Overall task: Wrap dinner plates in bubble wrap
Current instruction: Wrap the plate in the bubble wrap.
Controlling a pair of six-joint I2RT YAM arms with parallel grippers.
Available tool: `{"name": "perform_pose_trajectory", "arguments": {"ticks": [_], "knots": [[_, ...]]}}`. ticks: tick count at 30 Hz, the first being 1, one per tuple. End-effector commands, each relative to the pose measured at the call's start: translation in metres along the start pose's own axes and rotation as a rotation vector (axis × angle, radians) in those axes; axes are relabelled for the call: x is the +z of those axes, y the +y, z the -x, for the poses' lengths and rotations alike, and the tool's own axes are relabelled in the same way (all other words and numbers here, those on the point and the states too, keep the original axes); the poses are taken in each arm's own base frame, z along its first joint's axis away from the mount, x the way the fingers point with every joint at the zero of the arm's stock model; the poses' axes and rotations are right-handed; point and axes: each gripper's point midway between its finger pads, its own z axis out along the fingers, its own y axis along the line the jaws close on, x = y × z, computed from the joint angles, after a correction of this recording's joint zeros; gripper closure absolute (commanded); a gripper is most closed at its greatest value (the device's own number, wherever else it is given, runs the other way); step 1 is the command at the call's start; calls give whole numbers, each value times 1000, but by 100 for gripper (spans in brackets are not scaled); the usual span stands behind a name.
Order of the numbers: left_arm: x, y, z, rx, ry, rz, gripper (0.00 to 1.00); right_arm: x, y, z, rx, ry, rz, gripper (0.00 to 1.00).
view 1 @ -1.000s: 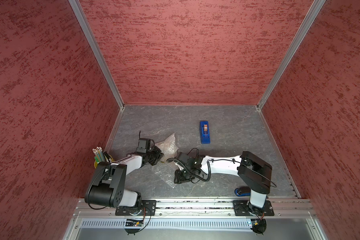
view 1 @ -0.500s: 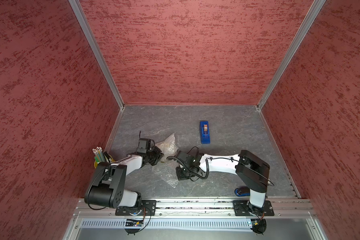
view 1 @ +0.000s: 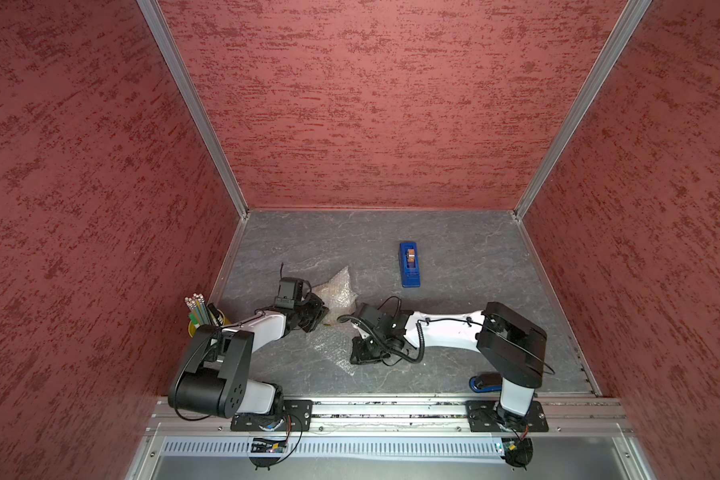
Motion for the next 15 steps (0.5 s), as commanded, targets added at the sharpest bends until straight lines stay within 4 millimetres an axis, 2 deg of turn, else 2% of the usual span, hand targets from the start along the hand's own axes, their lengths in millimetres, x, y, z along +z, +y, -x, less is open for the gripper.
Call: {"name": "perform_pose_trajectory", "arguments": {"ticks": [1, 5, 8, 11, 15], "knots": [[4, 42, -11, -47, 25, 138, 93, 3, -1, -3, 11, 6, -1, 87], [3, 44, -10, -46, 20, 143, 93, -16, 11, 7, -49, -57, 12, 100], [3, 44, -8, -39, 17, 145, 92, -40, 35, 26, -126, -129, 56, 100], [3, 44, -5, -30, 20, 146, 93, -63, 57, 55, -162, -197, 107, 100], [3, 46, -2, -29, 14, 146, 93, -75, 73, 96, -170, -231, 165, 100]]}}
